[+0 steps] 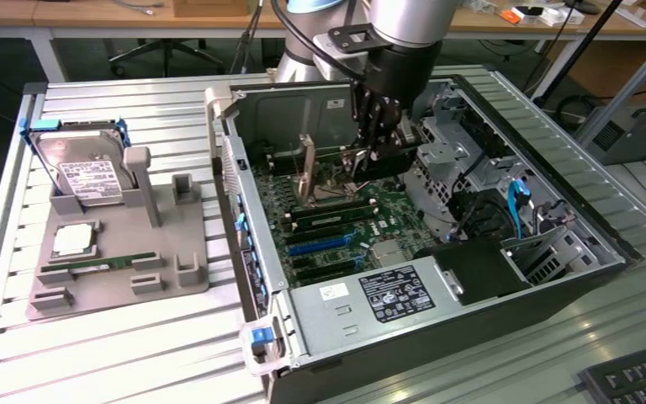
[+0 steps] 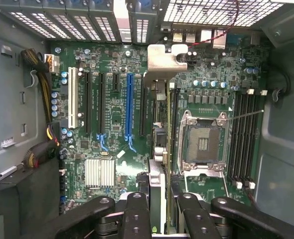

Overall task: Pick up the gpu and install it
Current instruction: 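Insert the gpu into the slot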

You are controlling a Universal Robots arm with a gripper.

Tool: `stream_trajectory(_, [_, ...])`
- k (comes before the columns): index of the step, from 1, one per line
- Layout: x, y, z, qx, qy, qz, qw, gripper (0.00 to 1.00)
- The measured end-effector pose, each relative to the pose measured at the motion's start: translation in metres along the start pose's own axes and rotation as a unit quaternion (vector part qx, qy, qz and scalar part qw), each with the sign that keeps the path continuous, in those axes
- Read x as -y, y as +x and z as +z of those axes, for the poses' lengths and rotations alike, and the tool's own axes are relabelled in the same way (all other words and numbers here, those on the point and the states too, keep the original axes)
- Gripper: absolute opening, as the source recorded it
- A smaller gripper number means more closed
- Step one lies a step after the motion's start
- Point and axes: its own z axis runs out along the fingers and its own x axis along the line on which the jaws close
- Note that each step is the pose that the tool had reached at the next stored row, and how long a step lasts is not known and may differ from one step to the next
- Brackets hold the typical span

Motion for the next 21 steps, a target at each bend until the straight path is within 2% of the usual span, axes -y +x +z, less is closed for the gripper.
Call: stream_trajectory(21, [-0.0006,0.0083,0.0016,0.0000,0.0000,0.000,1.0000,0.27])
